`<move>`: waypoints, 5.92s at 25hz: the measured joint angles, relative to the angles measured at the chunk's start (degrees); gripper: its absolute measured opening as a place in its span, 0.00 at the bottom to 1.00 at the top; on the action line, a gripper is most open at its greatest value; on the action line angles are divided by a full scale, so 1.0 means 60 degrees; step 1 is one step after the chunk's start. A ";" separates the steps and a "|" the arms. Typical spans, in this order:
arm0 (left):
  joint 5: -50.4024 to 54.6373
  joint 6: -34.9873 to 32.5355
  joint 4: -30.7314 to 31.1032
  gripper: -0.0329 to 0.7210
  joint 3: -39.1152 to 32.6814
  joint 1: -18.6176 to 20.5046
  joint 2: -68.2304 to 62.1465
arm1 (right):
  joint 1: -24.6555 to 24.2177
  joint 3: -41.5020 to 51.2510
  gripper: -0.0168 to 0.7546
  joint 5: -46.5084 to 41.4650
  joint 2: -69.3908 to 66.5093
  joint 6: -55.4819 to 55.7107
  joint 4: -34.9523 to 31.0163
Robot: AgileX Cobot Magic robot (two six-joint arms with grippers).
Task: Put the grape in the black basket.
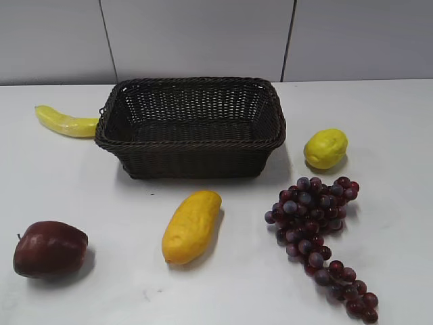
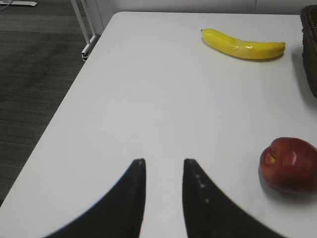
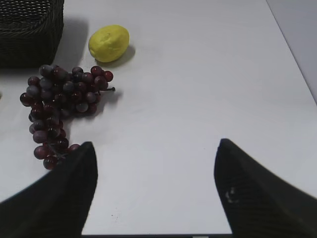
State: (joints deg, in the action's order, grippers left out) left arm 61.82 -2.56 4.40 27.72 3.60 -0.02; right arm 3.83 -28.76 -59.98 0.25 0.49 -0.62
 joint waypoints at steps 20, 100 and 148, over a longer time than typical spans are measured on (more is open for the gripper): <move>0.0000 0.0000 0.0000 0.35 0.0000 0.0000 0.0000 | 0.0000 0.0000 0.75 0.0007 0.0000 -0.0003 -0.0009; 0.0000 0.0000 0.0000 0.35 0.0000 0.0000 0.0000 | 0.3816 -0.4555 0.68 0.2644 -1.8281 -0.1136 -0.2603; 0.0000 0.0000 0.0000 0.35 0.0000 0.0000 0.0000 | 0.3819 -0.8009 0.22 0.4041 -1.3028 -0.1178 -0.3143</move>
State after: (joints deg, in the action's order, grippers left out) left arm 61.82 -2.56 4.40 27.72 3.60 -0.02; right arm 26.75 -76.81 -35.73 -77.91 -6.57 -19.48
